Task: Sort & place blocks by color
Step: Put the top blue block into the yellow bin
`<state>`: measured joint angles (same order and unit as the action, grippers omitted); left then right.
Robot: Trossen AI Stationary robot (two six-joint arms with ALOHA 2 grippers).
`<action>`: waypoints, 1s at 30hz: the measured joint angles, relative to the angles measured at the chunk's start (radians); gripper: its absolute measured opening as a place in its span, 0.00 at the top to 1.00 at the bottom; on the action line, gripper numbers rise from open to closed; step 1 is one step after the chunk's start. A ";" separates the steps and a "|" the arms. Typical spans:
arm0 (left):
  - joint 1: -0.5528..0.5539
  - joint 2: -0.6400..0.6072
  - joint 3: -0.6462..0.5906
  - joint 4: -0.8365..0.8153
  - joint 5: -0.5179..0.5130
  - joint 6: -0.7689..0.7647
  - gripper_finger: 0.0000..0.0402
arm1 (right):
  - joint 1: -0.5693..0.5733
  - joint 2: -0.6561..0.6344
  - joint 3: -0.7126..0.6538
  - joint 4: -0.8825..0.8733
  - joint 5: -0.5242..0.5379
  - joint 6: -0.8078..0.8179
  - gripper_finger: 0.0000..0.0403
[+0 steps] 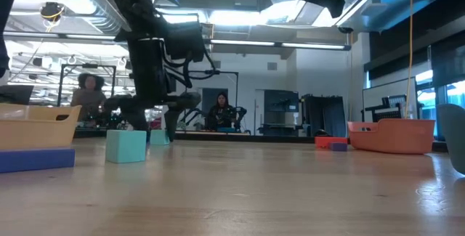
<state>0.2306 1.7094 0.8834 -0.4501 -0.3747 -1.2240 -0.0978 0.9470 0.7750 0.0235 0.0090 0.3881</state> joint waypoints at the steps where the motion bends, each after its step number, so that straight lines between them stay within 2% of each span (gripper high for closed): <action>1: 0.000 0.008 0.000 0.004 0.001 0.002 0.41 | 0.000 0.000 0.000 0.000 0.000 -0.001 0.16; 11: 0.001 0.002 0.001 -0.013 0.037 0.075 0.69 | 0.000 0.000 0.000 0.000 0.024 -0.003 0.16; 16: 0.003 -0.049 -0.001 -0.010 0.063 0.150 0.70 | 0.000 0.000 0.000 0.001 0.024 -0.003 0.16; 21: 0.014 -0.201 -0.001 0.004 0.052 0.295 0.70 | 0.000 0.000 0.000 0.001 0.025 0.000 0.16; 24: 0.008 -0.338 -0.001 0.032 0.070 0.447 0.70 | 0.000 0.000 0.000 0.001 0.026 0.012 0.16; 27: -0.018 -0.480 -0.001 0.081 0.135 0.614 0.70 | 0.000 0.000 0.000 0.003 0.026 0.027 0.16; 30: -0.055 -0.596 -0.001 0.167 0.244 0.716 0.70 | 0.000 0.000 0.000 0.011 0.026 0.027 0.16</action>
<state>0.1752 1.1131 0.8829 -0.2830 -0.1310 -0.5078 -0.0975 0.9470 0.7750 0.0349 0.0351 0.4149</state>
